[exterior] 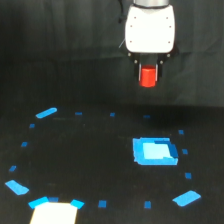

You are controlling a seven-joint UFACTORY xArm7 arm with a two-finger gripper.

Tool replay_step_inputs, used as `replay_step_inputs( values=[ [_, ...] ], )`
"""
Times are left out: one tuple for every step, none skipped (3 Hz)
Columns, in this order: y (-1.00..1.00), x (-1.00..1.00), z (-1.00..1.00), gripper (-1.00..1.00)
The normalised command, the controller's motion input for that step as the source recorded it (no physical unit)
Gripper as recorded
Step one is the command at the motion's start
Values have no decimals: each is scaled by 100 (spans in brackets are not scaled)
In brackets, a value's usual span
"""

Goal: Pick up the red object from the table

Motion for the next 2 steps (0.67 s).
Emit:
replay_step_inputs(
  values=[
    [8, 22, -54, -100],
    [-5, -8, -5, -100]
  ],
)
